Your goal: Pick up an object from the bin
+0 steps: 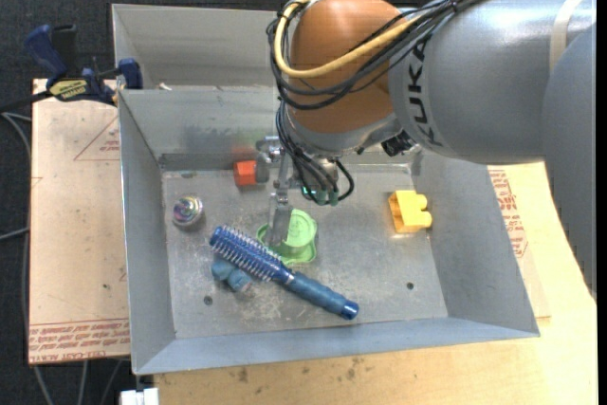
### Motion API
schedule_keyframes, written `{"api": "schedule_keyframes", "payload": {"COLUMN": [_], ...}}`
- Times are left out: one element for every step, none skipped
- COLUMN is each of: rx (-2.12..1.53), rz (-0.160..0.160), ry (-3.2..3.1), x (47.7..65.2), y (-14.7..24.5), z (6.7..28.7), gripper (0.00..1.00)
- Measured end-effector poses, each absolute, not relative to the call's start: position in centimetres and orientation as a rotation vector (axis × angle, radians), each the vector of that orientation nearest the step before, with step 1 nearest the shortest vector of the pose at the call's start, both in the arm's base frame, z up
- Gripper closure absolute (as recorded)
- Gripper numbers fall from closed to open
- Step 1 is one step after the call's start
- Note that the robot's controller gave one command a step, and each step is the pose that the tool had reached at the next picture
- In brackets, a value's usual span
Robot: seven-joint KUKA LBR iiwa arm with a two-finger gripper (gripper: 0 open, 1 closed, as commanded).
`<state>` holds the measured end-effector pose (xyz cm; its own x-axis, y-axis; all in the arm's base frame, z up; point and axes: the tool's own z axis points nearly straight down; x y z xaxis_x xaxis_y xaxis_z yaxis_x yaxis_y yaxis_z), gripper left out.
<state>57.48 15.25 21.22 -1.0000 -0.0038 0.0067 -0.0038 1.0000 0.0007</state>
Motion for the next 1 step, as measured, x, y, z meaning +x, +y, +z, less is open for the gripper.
{"api": "schedule_keyframes", "payload": {"rx": [-0.312], "rz": [0.001], "ry": [-3.119], "x": [55.72], "y": [14.09], "z": [6.58], "gripper": [0.00]}}
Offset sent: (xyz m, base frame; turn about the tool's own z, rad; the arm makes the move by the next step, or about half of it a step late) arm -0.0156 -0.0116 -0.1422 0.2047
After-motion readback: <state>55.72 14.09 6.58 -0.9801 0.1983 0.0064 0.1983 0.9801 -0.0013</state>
